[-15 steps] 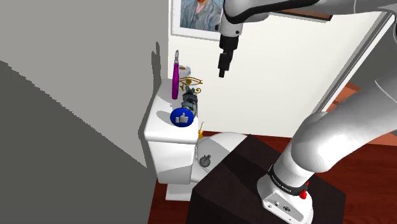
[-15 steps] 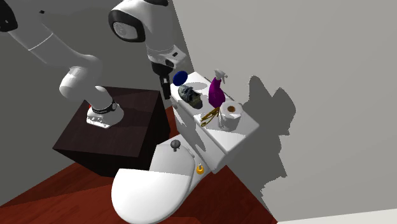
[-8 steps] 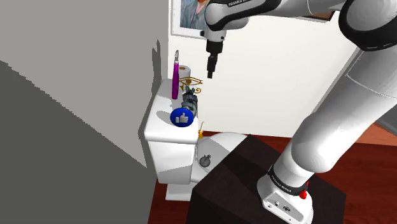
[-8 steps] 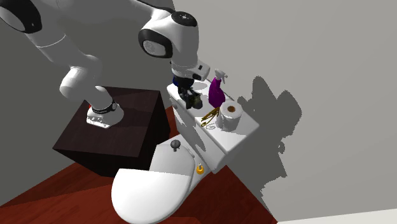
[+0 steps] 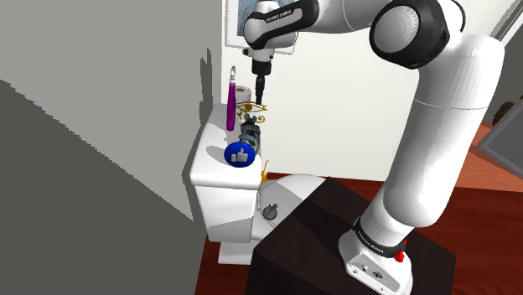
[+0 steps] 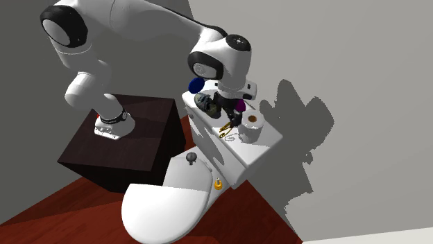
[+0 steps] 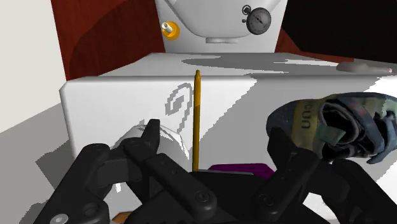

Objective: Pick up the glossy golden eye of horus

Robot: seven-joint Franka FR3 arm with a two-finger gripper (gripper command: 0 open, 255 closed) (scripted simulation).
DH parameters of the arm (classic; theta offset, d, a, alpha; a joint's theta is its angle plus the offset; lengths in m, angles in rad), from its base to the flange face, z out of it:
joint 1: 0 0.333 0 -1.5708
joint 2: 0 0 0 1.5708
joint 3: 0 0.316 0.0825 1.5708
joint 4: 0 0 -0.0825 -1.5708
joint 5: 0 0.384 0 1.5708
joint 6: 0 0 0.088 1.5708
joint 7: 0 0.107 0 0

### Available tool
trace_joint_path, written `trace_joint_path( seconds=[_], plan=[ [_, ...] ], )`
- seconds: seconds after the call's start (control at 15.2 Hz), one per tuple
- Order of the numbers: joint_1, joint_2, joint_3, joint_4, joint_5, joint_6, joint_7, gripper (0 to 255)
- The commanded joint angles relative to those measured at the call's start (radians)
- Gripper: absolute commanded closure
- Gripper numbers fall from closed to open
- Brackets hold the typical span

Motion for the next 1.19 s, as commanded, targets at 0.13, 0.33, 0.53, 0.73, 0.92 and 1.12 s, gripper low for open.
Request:
trace_joint_path(
  seconds=[0.13, 0.33, 0.53, 0.73, 0.92, 1.12],
  plan=[
    [-0.007, 0.084, 0.011, 0.067, 0.018, 0.014, -0.047, 0],
    [-0.007, 0.095, 0.012, 0.043, 0.021, 0.050, -0.048, 0],
    [-0.007, 0.106, 0.013, 0.023, 0.023, 0.081, -0.049, 0],
    [-0.007, 0.106, 0.013, 0.023, 0.023, 0.080, -0.049, 255],
    [-0.007, 0.106, 0.013, 0.023, 0.023, 0.080, -0.050, 255],
    [-0.008, 0.106, 0.013, 0.023, 0.023, 0.080, -0.050, 255]
  ],
)
